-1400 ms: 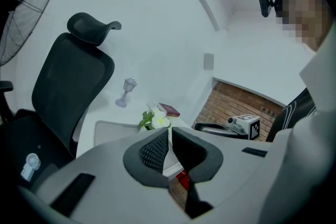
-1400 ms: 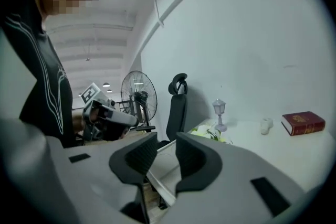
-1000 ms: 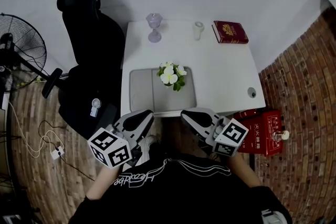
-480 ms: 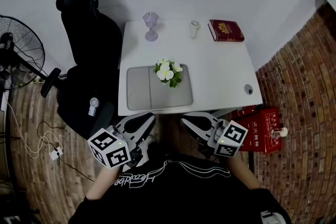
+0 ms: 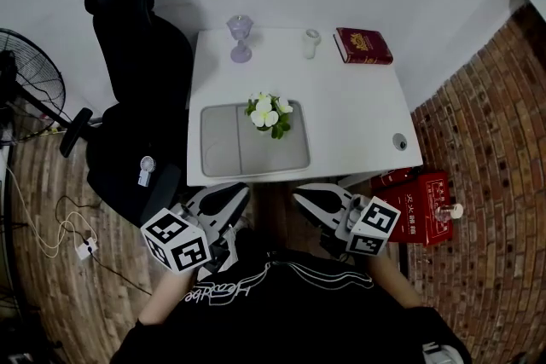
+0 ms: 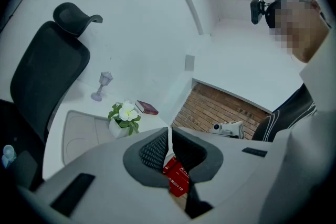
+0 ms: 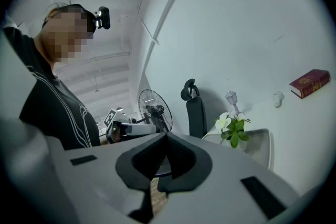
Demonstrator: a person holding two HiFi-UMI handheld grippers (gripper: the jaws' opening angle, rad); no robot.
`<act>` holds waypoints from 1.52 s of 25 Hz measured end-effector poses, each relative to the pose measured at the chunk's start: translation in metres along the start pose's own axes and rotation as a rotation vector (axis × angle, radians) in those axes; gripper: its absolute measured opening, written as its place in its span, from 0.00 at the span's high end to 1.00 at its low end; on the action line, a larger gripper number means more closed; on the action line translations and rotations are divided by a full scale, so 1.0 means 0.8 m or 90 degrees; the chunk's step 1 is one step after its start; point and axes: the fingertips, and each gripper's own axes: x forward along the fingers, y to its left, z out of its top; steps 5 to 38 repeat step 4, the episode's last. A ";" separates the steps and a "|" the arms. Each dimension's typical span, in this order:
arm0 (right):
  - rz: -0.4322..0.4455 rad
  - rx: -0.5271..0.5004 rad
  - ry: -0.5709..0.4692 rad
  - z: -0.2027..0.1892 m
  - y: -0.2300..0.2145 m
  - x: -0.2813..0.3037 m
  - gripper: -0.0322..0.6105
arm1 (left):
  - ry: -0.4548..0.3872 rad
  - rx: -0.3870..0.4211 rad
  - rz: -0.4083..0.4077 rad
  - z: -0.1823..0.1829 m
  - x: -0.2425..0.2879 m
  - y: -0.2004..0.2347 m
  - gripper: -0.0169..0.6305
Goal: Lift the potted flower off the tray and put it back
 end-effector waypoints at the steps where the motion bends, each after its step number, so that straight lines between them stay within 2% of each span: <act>1: -0.002 0.000 0.001 0.000 -0.001 -0.001 0.95 | 0.000 -0.001 0.000 0.000 0.001 0.001 0.90; 38: -0.010 0.000 0.003 0.000 -0.006 -0.004 0.95 | 0.001 -0.004 -0.001 -0.001 0.005 0.002 0.90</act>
